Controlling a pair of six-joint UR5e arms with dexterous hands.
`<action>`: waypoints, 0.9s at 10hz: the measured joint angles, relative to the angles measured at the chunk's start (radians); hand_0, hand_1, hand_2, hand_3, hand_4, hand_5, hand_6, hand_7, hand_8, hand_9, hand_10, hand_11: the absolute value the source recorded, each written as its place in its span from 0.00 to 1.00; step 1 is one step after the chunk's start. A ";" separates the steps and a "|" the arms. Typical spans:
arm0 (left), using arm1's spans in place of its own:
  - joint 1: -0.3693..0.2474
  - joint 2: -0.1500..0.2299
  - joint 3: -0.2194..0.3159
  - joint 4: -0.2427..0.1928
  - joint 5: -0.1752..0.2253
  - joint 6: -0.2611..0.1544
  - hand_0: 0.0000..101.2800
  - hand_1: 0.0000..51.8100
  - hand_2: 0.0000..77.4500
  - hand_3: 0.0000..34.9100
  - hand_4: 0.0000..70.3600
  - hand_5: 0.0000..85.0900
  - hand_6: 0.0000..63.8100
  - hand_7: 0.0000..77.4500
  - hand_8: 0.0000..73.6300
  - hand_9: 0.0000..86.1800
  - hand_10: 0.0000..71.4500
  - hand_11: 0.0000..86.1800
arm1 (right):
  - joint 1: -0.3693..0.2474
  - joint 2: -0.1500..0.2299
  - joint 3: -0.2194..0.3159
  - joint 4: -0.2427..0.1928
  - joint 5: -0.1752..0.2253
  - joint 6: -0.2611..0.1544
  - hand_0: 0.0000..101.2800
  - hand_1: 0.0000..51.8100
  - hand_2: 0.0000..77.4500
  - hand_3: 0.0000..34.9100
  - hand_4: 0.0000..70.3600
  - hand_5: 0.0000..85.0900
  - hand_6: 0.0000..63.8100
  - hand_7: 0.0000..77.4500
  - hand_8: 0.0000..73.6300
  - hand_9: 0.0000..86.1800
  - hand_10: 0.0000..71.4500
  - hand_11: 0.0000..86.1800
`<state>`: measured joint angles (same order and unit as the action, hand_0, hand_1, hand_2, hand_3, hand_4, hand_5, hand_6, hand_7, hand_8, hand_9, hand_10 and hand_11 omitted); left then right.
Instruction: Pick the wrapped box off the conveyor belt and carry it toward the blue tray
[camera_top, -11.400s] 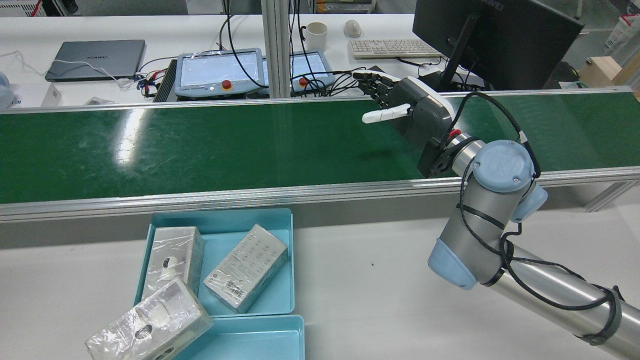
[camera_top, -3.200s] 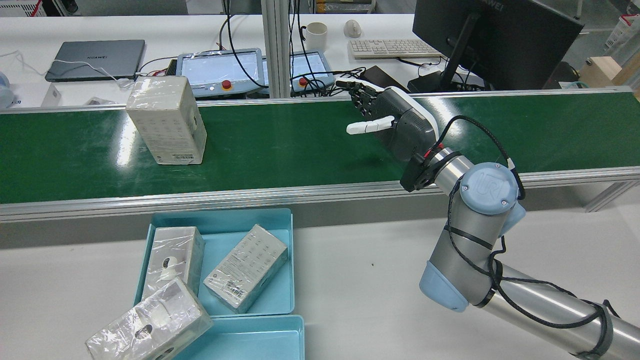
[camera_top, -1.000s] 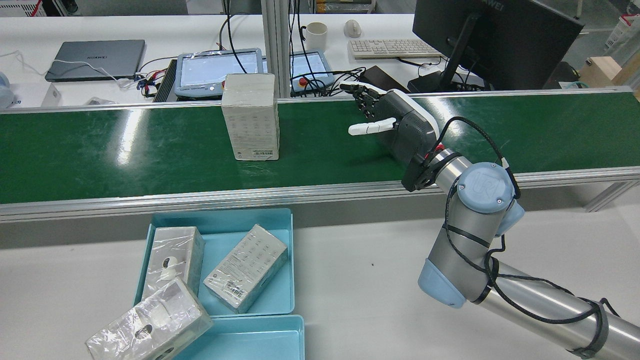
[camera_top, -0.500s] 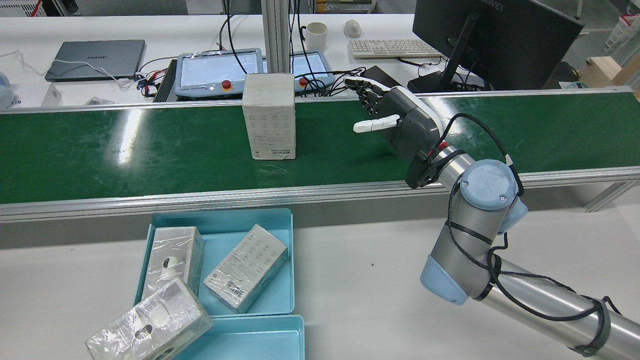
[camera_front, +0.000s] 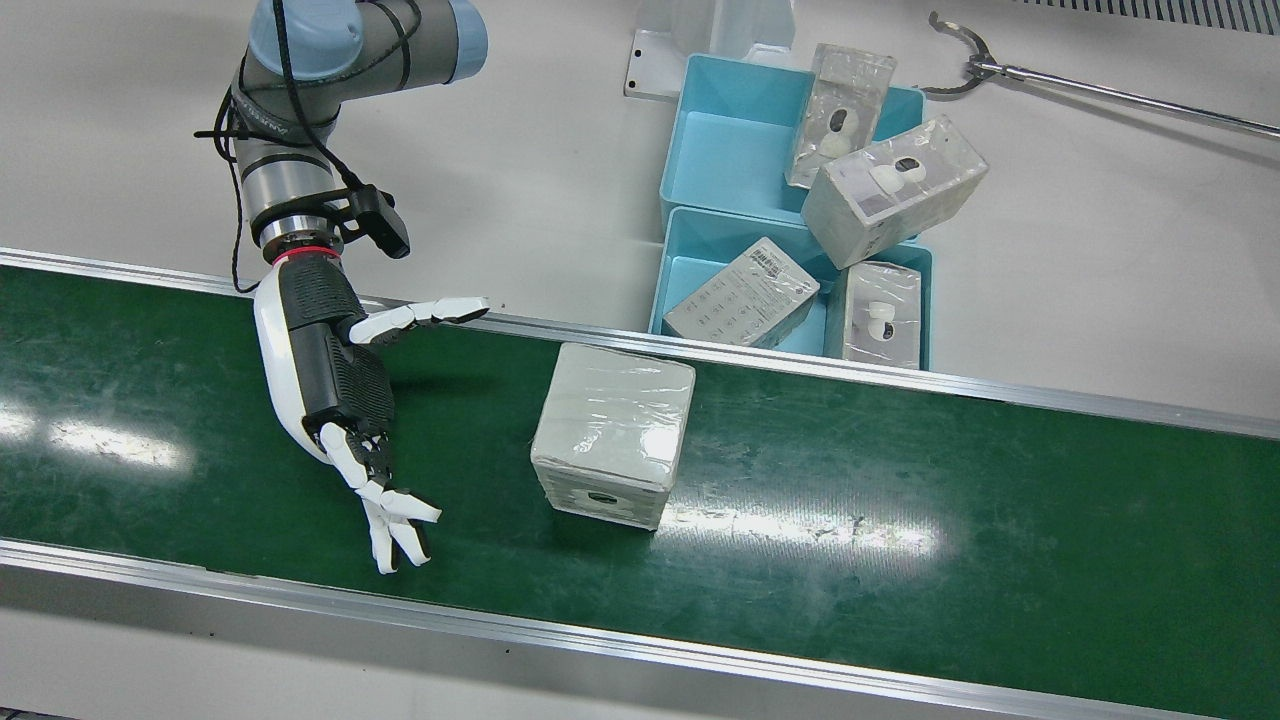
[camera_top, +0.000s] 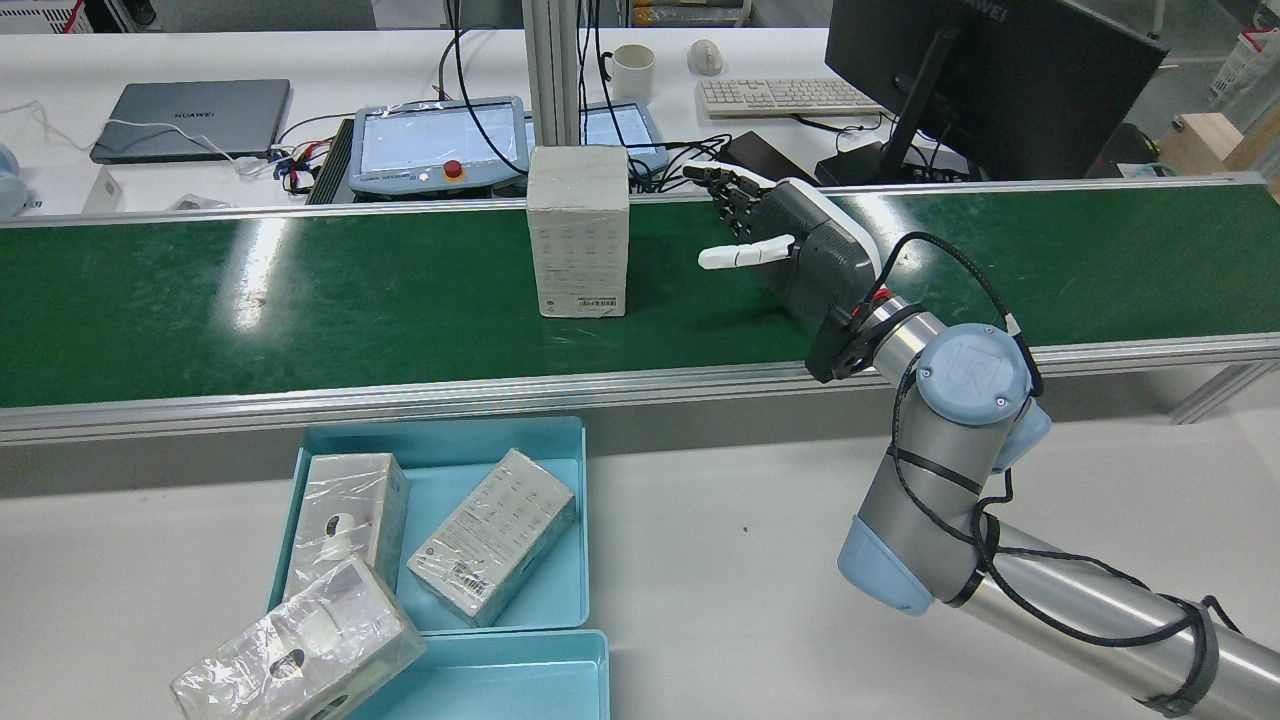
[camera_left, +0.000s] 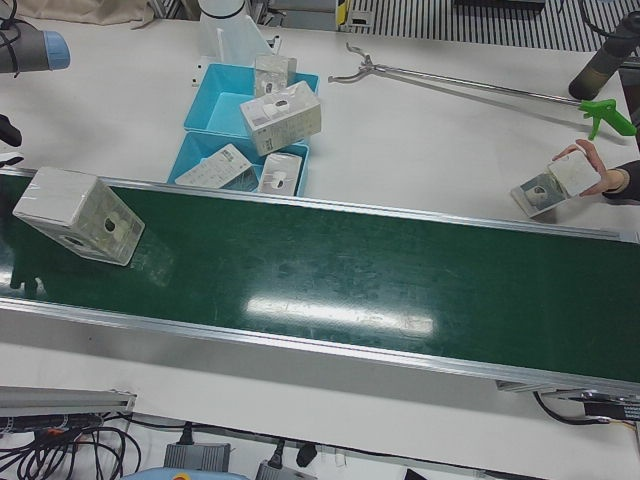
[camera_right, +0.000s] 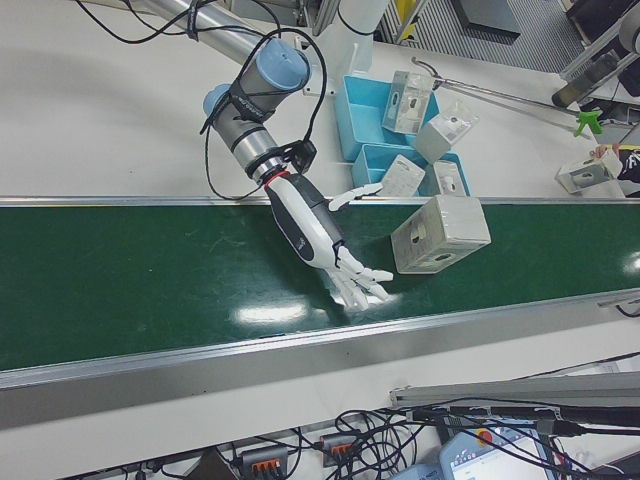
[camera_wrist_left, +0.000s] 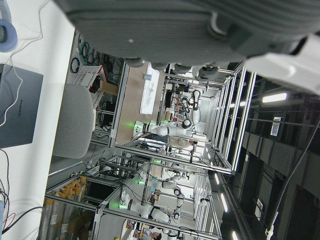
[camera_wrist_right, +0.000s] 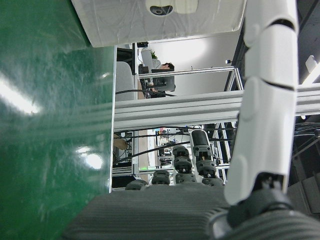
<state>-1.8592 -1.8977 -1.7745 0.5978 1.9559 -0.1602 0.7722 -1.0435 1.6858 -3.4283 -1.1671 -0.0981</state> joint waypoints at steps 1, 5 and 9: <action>0.000 0.000 0.000 0.000 0.000 0.000 0.00 0.00 0.01 0.00 0.00 0.01 0.01 0.01 0.01 0.01 0.01 0.01 | -0.001 0.001 0.000 0.000 0.000 -0.001 0.46 0.27 0.14 0.00 0.14 0.25 0.05 0.04 0.01 0.04 0.00 0.01; 0.000 0.000 0.000 0.000 0.000 0.000 0.00 0.00 0.01 0.00 0.00 0.01 0.01 0.01 0.01 0.00 0.01 0.01 | -0.003 0.002 -0.001 0.000 0.000 -0.004 0.46 0.27 0.14 0.00 0.13 0.26 0.05 0.04 0.01 0.04 0.00 0.01; 0.000 0.000 0.000 0.000 0.000 0.000 0.00 0.00 0.01 0.00 0.00 0.01 0.01 0.01 0.01 0.00 0.01 0.01 | -0.002 0.001 -0.002 -0.001 0.000 -0.006 0.46 0.27 0.15 0.00 0.13 0.26 0.05 0.04 0.01 0.04 0.00 0.01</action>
<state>-1.8592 -1.8977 -1.7745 0.5978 1.9559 -0.1603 0.7699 -1.0430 1.6837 -3.4298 -1.1674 -0.1040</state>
